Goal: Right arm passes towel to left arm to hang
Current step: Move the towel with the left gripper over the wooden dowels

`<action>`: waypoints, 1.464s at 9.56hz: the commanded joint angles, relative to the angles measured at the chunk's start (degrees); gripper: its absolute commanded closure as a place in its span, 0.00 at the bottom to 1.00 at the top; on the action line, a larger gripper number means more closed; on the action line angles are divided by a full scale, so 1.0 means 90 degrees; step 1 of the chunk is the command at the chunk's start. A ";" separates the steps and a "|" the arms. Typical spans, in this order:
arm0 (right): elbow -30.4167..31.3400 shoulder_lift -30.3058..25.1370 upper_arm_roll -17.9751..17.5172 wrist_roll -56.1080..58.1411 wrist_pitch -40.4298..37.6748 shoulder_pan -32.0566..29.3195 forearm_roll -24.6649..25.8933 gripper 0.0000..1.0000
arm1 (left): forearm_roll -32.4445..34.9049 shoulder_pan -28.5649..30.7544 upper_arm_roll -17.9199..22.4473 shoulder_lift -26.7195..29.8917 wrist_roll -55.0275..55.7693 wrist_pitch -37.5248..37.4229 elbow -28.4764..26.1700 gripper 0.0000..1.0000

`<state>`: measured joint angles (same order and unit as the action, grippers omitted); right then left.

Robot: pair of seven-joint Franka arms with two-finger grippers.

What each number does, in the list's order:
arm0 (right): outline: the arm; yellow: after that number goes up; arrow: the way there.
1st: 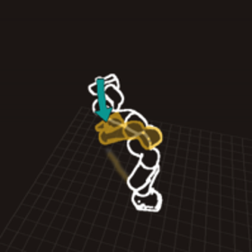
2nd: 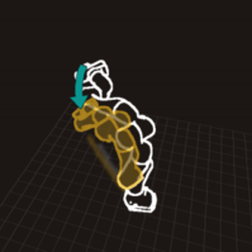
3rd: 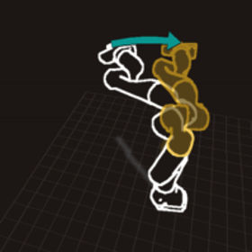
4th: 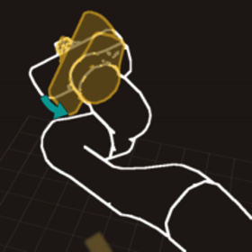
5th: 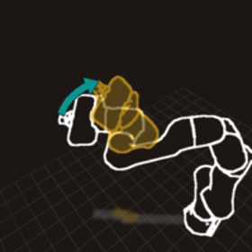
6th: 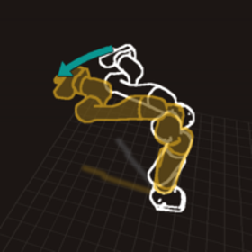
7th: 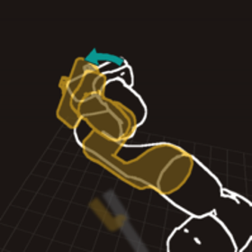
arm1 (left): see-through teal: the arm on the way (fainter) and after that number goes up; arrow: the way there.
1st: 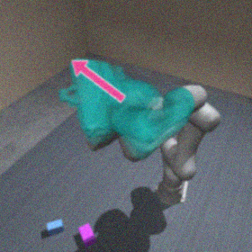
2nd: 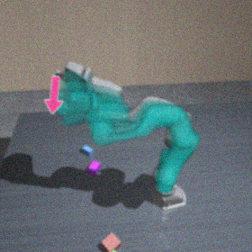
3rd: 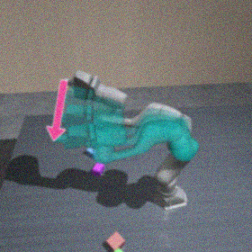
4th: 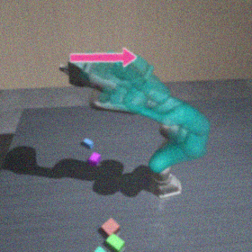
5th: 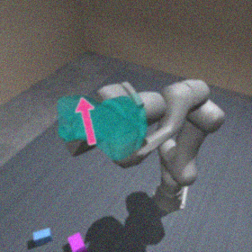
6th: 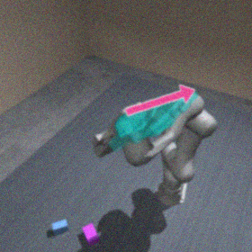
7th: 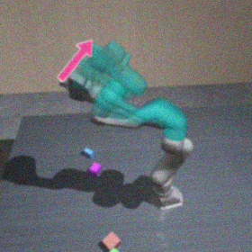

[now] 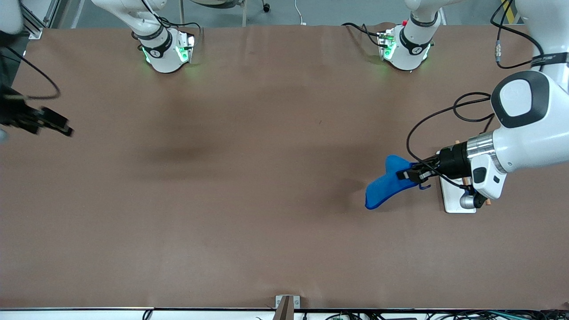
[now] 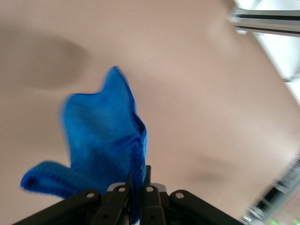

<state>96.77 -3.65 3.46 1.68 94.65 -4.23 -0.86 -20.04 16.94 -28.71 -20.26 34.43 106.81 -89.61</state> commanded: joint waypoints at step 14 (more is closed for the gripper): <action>-0.1387 0.0064 0.0075 -0.0304 -0.1200 0.0109 0.0163 0.00 | 0.4052 0.1662 0.0055 -0.0962 -0.1138 -0.2348 0.1314 1.00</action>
<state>85.53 -3.45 5.38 -1.44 84.80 -2.26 0.07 15.04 32.47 -28.11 -27.14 26.48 84.25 -78.42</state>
